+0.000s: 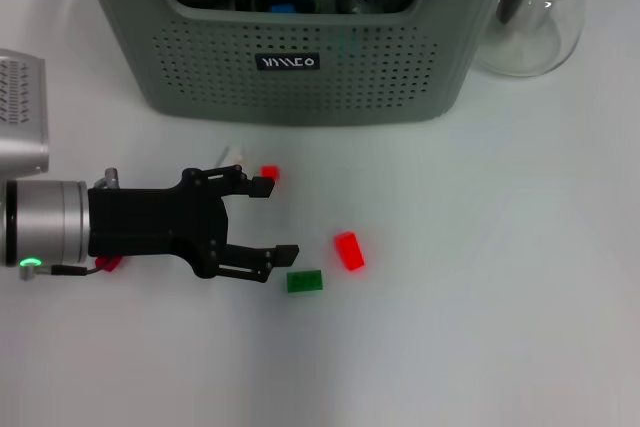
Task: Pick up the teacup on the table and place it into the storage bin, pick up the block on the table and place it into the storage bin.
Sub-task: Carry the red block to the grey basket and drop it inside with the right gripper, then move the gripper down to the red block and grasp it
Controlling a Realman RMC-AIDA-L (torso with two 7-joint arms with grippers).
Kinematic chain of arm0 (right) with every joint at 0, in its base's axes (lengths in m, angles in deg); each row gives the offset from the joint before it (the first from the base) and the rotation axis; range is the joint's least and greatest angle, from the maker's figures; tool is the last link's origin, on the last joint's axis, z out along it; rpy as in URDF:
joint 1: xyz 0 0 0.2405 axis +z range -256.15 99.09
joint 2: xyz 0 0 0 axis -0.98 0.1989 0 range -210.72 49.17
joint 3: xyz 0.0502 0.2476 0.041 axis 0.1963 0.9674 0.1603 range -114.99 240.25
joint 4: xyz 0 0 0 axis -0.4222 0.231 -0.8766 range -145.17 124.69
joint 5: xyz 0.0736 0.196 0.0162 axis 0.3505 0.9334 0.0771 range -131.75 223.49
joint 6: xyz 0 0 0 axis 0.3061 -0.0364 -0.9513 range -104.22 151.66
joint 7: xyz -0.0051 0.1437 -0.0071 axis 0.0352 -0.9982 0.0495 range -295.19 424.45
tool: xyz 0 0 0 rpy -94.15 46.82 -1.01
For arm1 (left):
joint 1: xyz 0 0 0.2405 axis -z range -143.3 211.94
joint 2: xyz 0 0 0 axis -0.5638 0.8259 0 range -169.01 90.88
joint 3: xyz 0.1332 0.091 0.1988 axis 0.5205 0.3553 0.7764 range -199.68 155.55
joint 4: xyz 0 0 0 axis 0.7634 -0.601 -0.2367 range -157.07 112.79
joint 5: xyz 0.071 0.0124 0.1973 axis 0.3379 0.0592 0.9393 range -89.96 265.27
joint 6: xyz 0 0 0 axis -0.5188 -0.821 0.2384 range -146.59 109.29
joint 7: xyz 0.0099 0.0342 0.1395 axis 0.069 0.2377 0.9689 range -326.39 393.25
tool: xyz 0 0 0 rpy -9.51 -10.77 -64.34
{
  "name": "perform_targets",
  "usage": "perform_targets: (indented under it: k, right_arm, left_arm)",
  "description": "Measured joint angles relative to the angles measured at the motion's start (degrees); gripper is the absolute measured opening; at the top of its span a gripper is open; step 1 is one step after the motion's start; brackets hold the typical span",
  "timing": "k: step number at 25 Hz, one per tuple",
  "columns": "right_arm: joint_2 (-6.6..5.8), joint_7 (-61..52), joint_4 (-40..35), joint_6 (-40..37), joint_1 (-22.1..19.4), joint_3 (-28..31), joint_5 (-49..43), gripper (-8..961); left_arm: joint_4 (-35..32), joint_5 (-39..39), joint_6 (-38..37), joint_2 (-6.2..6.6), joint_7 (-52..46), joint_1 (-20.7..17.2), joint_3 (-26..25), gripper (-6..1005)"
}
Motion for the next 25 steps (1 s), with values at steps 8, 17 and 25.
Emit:
perform_targets:
  k: [8,17,25]
  right_arm:
    - [0.40,0.8,12.6,13.8,1.0,-7.1,0.2,322]
    - [0.45,0.3,13.7,15.0,0.1,-9.5,-0.1,352]
    - [0.34,0.3,12.0,13.6,-0.7,-9.4,0.1,379]
  left_arm:
    - [0.0,0.0,0.0,0.09,0.2,0.2,0.0,920]
    - [0.0,0.5,0.5,0.09,0.3,0.2,0.0,920]
    - [-0.5,1.4,0.4,0.63,1.1,-0.4,-0.2,920]
